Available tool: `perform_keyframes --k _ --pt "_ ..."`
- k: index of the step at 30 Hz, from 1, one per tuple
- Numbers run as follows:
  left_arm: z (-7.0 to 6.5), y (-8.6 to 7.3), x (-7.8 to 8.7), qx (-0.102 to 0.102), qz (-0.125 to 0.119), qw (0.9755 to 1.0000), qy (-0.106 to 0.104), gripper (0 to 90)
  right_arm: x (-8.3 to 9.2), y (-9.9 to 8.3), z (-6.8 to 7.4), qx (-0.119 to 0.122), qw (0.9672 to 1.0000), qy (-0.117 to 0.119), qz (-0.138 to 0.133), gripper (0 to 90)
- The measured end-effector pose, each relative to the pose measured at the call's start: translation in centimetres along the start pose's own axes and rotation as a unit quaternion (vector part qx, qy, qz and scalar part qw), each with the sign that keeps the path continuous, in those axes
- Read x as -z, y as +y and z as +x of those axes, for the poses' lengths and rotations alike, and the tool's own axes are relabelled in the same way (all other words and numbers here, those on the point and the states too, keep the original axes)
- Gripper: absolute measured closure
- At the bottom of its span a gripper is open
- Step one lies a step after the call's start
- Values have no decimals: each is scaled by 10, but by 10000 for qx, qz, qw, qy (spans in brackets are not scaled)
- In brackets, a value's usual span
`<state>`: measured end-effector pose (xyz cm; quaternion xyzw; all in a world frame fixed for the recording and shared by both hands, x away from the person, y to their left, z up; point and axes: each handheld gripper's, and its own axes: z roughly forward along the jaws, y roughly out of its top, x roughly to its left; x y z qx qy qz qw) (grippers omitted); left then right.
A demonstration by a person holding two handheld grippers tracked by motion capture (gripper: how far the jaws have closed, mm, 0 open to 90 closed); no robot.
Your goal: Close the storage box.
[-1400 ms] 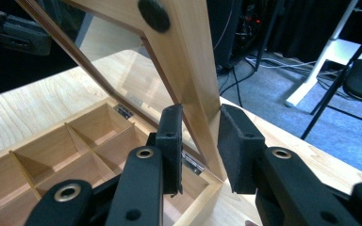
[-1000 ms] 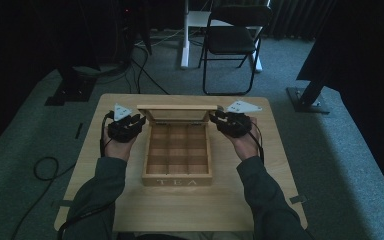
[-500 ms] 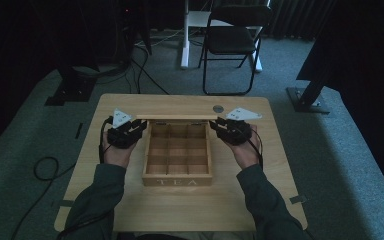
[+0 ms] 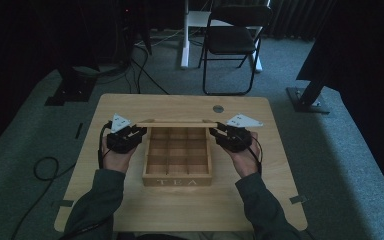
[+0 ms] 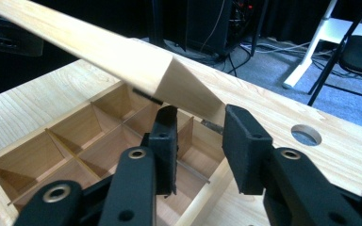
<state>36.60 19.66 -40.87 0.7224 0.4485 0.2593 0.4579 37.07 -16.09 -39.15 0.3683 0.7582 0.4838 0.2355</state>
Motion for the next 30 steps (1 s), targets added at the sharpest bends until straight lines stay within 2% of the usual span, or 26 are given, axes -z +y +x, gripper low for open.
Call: perform_keyframes --k 2,4,9,14,19,24,26,27,29,30 --pt "-1 -1 1 -22 27 10000 -8 695 2 -1 2 -7 10000 -28 23 598" --pt "-2 -3 1 -55 43 10000 3 694 4 -3 3 -55 10000 51 -3 553" --pt "-3 -8 3 -95 93 9999 -5 693 11 -4 10 -12 10000 89 7 511" --pt "-5 -12 4 -85 109 9999 5 692 16 -6 19 94 9999 -70 58 503" --pt "-12 -18 10 -197 68 9998 -53 538 17 -13 22 -7 9999 -58 82 497" --pt "-14 -21 18 -97 33 9999 -137 481 18 -17 25 -24 9999 -93 82 497" --pt "-14 -21 19 -80 36 9998 -156 475 18 -17 25 -26 9999 -99 89 497" --pt "-13 -23 23 23 20 9998 -194 472 19 -19 27 -7 9999 -119 103 497" --pt "-13 -25 25 84 -2 9996 -251 471 19 -21 27 0 9999 -127 107 497" --pt "-14 -25 27 71 -1 9996 -264 470 19 -22 28 8 9999 -130 113 496"
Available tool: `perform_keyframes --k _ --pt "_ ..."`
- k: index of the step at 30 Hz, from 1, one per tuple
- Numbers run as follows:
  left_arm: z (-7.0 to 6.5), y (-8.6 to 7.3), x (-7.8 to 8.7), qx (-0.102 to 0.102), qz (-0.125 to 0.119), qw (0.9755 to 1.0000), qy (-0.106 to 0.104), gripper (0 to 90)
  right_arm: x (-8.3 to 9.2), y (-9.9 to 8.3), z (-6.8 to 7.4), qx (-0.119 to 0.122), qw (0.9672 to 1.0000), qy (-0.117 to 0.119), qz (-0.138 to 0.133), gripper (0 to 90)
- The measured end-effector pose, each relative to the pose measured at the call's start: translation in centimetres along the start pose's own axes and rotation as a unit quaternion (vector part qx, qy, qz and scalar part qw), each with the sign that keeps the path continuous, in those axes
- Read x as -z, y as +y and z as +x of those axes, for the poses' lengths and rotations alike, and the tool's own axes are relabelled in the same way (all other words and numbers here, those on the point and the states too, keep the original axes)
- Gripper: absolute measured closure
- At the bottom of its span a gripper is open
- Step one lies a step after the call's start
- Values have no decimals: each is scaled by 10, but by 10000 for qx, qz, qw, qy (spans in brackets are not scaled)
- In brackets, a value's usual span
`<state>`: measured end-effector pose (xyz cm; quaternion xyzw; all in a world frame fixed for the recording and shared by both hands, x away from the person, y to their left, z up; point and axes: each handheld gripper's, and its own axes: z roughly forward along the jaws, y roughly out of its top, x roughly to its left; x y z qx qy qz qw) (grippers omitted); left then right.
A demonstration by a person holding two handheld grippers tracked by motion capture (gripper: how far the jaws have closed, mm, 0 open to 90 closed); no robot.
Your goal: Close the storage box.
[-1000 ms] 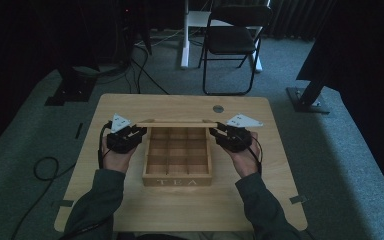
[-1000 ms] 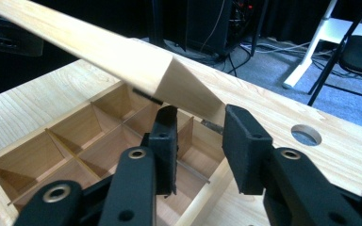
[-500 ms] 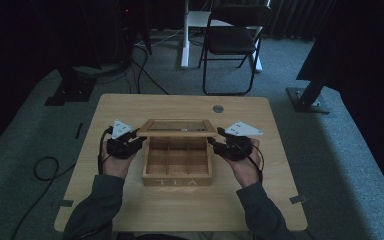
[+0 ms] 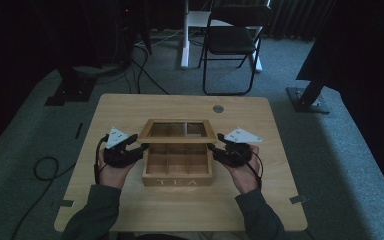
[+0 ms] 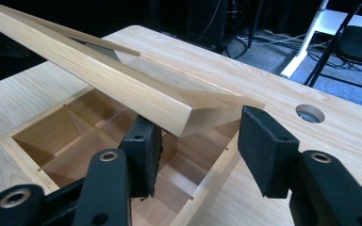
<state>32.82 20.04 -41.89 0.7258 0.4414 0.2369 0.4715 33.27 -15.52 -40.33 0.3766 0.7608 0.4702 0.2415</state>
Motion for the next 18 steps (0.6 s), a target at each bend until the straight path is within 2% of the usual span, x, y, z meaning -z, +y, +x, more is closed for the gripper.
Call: perform_keyframes --k 18 --pt "-7 -8 12 0 -37 9999 -124 463 0 -13 4 49 10000 14 36 489"
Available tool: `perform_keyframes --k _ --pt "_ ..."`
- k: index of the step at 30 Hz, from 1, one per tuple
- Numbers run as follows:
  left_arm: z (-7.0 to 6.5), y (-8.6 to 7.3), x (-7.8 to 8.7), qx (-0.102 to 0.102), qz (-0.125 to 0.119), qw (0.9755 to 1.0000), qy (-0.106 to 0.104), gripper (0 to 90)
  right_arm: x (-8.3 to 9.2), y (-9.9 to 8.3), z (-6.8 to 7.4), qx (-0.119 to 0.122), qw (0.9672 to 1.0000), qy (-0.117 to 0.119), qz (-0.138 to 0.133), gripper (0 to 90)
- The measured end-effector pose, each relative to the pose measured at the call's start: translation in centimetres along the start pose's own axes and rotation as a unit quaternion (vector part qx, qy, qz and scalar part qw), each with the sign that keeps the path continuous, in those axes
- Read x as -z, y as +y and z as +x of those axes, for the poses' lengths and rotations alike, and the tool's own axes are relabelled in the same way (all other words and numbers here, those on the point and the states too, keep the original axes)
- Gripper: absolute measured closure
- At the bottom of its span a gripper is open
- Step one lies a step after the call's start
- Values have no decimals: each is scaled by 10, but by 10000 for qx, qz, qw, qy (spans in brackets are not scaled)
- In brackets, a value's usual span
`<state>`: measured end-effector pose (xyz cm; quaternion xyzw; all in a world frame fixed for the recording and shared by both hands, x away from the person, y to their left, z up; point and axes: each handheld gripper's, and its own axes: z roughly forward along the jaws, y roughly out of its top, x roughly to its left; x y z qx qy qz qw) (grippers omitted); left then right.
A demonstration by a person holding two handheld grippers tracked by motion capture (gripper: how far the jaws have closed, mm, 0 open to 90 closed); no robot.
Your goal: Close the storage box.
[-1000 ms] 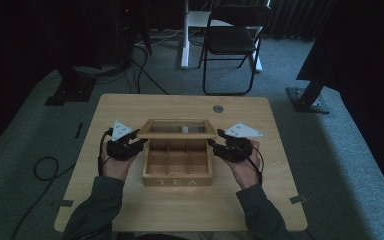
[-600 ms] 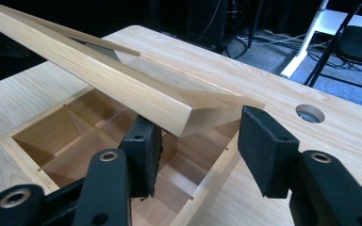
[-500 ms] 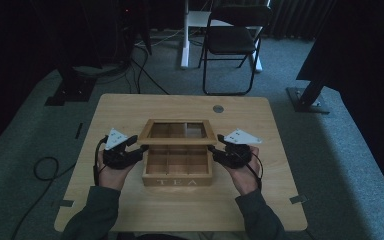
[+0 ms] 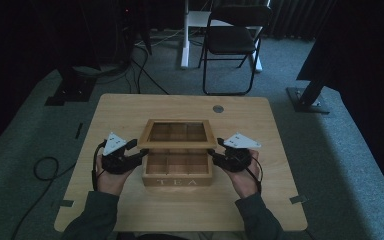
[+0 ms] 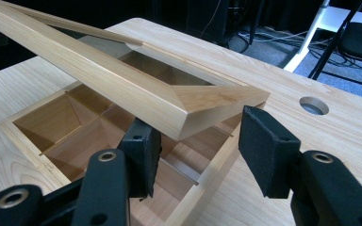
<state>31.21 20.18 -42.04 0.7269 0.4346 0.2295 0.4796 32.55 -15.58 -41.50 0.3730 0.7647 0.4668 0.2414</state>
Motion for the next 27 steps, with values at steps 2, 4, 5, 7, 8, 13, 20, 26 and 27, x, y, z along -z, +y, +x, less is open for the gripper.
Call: perform_keyframes --k 2,4,5,7,8,13,20,26,27 --pt "-1 -1 1 -9 -12 10000 8 463 0 -1 0 8 10000 -11 0 486" --pt "-1 -2 2 -10 -18 10000 7 463 0 -1 1 9 10000 -16 -5 486" --pt "-2 -2 3 -11 -27 10000 9 463 0 -2 1 4 10000 -14 -3 486" --pt "-2 -2 4 -14 -24 10000 12 464 0 -2 1 11 10000 -14 2 485" --pt "-3 -3 4 -21 -30 10000 15 463 0 -2 1 21 10000 -21 5 485" --pt "-4 -4 5 -10 -29 10000 21 464 1 -3 2 53 10000 -51 26 484" --pt "-5 -7 5 -3 6 10000 32 464 3 -7 2 35 10000 -56 27 478" --pt "-6 -8 5 32 9 10000 37 469 4 -9 3 25 10000 -64 37 476" --pt "-6 -9 5 58 15 10000 29 469 4 -9 3 21 10000 -60 32 475"
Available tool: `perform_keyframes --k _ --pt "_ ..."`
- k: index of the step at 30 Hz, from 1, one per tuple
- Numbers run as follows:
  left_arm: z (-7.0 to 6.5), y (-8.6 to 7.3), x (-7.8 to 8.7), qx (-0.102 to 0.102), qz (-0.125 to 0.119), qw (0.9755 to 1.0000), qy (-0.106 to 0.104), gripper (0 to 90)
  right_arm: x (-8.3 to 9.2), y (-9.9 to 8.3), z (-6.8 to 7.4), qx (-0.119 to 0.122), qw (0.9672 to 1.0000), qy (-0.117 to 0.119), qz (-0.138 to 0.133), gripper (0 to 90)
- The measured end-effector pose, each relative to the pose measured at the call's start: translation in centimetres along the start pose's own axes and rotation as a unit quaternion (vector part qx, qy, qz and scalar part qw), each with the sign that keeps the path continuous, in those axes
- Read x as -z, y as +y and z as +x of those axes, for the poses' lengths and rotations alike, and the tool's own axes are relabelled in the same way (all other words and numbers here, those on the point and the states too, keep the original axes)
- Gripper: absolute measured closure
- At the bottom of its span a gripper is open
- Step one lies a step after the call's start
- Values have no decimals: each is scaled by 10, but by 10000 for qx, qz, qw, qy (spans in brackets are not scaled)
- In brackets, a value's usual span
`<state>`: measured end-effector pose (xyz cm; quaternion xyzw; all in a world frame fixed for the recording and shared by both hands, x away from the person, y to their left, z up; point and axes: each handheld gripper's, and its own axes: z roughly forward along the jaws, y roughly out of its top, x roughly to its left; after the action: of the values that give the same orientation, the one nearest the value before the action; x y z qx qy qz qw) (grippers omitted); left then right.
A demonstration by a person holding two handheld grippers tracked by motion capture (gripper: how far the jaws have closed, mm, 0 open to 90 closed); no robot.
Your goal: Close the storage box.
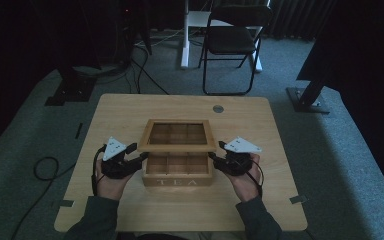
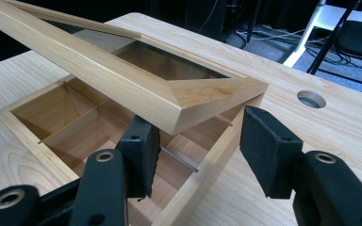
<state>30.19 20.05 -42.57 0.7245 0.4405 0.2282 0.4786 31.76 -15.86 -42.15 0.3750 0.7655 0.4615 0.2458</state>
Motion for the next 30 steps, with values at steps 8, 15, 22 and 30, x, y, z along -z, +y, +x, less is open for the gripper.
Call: perform_keyframes --k 8,15,22,30 --pt "-1 -3 0 -18 39 10000 8 471 2 -3 0 -54 10000 23 25 468" --pt "-3 -6 0 -24 72 10000 22 480 4 -7 3 -58 10000 34 15 467" --pt "-5 -7 1 -63 76 9999 18 491 7 -10 4 -31 10000 9 -17 471" --pt "-8 -11 1 -76 109 9999 12 491 7 -14 6 -43 10000 15 -3 487"
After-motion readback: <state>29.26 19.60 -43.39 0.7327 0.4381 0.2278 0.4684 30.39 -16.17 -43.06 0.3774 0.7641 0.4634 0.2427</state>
